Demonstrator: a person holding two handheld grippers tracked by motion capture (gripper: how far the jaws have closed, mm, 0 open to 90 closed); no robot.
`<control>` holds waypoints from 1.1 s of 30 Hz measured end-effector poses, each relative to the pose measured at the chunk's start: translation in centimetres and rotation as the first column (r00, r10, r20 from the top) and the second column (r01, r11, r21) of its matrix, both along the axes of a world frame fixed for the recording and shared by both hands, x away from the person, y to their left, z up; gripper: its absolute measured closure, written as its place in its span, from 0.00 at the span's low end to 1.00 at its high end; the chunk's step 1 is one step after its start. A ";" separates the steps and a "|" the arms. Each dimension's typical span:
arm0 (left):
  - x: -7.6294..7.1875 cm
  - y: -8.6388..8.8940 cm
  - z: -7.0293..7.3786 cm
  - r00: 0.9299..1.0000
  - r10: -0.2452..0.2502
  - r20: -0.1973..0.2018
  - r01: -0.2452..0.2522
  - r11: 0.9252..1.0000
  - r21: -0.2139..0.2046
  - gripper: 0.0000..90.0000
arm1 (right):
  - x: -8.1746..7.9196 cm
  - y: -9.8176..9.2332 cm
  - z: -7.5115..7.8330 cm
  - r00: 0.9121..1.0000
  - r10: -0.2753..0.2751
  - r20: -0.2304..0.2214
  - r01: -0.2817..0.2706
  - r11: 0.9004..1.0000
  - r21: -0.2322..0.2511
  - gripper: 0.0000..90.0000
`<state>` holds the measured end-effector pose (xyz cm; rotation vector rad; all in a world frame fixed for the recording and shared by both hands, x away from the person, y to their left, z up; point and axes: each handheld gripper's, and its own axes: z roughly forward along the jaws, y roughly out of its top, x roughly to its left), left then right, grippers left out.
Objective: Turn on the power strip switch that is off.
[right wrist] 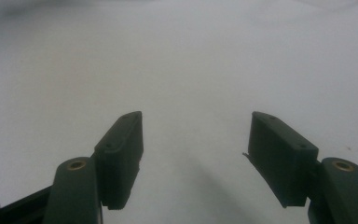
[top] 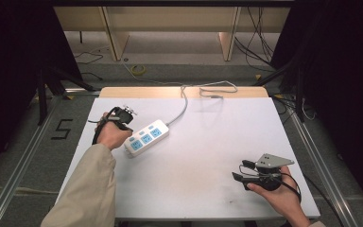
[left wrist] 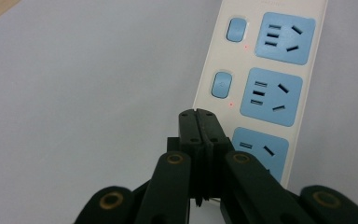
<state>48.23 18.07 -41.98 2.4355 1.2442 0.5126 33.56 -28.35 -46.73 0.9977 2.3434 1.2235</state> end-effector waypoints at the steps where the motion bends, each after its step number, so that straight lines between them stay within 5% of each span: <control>1: 0.0 0.0 0.0 1.000 0.000 0.000 0.000 1.000 0.000 1.00 | 0.0 0.0 0.0 1.000 0.000 -0.001 0.000 1.000 0.000 0.40; 33: 0.7 -0.7 -1.2 0.999 -0.018 -0.043 0.020 0.999 0.037 1.00 | 0.0 0.1 -0.1 1.000 0.010 -0.001 -0.010 1.000 -0.006 0.40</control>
